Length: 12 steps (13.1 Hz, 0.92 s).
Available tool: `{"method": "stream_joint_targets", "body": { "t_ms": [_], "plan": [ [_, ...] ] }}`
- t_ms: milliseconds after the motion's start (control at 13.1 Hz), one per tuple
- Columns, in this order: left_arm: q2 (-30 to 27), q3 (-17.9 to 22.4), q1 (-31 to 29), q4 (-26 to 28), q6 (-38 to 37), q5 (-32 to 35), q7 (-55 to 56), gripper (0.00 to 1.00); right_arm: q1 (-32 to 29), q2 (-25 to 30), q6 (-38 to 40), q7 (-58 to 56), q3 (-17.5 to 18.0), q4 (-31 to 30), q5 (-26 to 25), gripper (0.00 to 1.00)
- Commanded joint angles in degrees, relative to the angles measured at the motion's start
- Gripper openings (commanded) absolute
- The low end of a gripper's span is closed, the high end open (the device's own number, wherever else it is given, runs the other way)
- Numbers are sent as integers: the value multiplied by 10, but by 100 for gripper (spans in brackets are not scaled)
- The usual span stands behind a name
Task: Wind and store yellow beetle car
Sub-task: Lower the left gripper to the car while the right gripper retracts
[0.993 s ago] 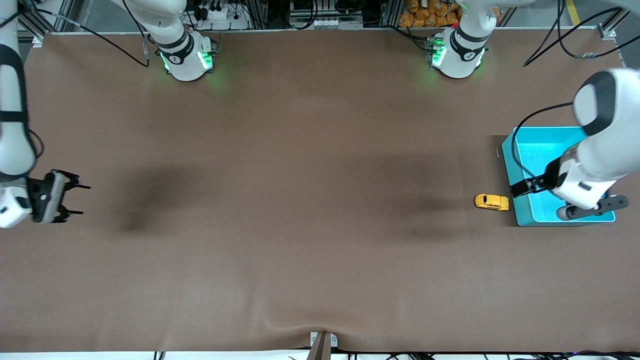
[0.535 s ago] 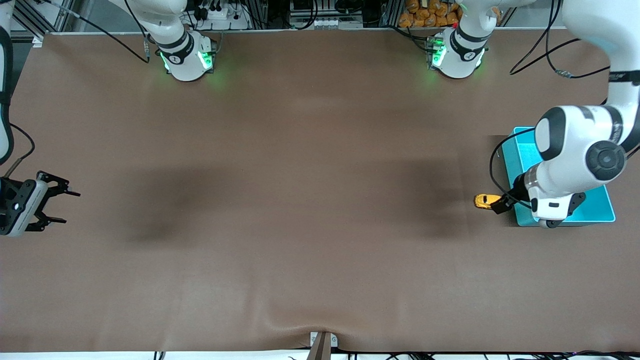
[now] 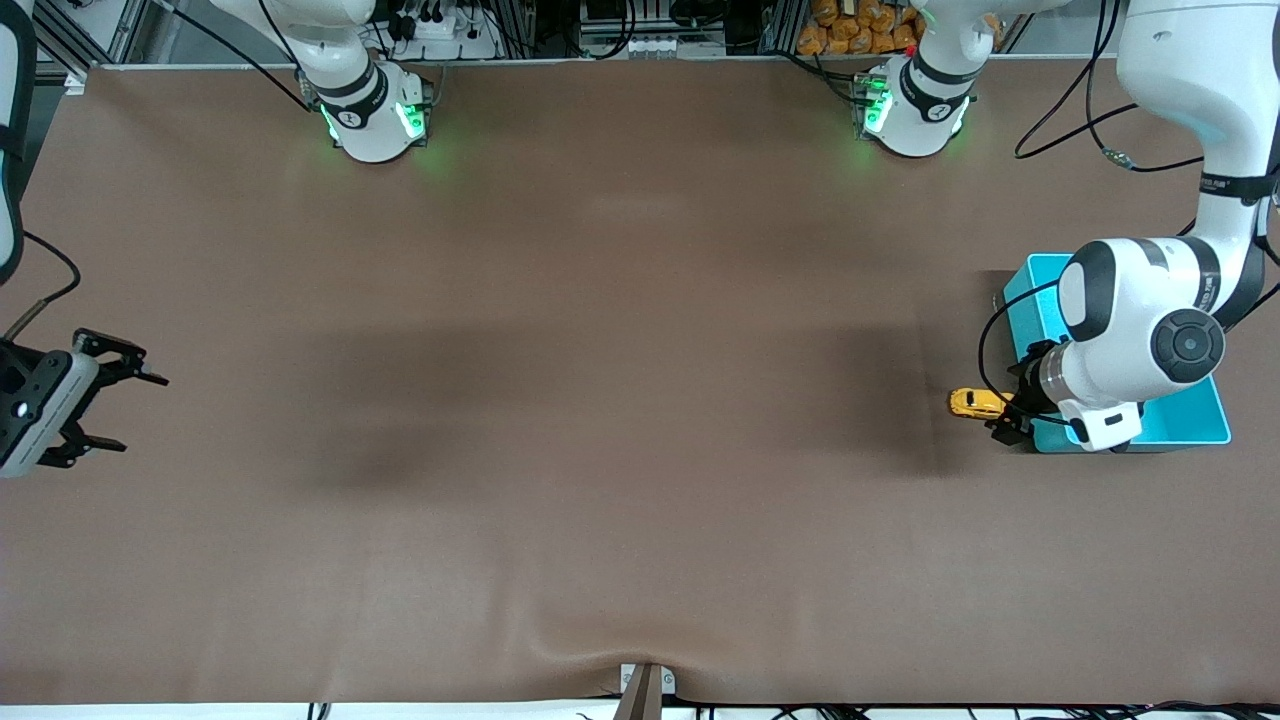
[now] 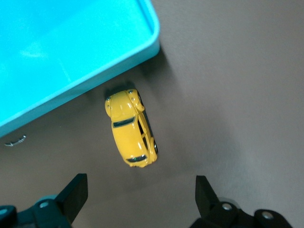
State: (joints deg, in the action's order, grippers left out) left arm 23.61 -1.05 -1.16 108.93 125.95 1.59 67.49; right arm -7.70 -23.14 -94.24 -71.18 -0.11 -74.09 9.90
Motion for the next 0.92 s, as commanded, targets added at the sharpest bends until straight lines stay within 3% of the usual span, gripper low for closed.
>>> {"method": "stream_joint_targets", "body": {
  "t_ms": [0,305,840],
  "plan": [
    [15,-2,-9,3,26,24,82,100,9,32,12,34,-6,-5,7,100],
    [37,-2,-9,11,52,57,170,100,33,108,88,196,-7,-38,0,100],
    [57,-2,-12,47,127,61,170,100,82,229,162,514,-9,-115,-9,100]
  ]
}}
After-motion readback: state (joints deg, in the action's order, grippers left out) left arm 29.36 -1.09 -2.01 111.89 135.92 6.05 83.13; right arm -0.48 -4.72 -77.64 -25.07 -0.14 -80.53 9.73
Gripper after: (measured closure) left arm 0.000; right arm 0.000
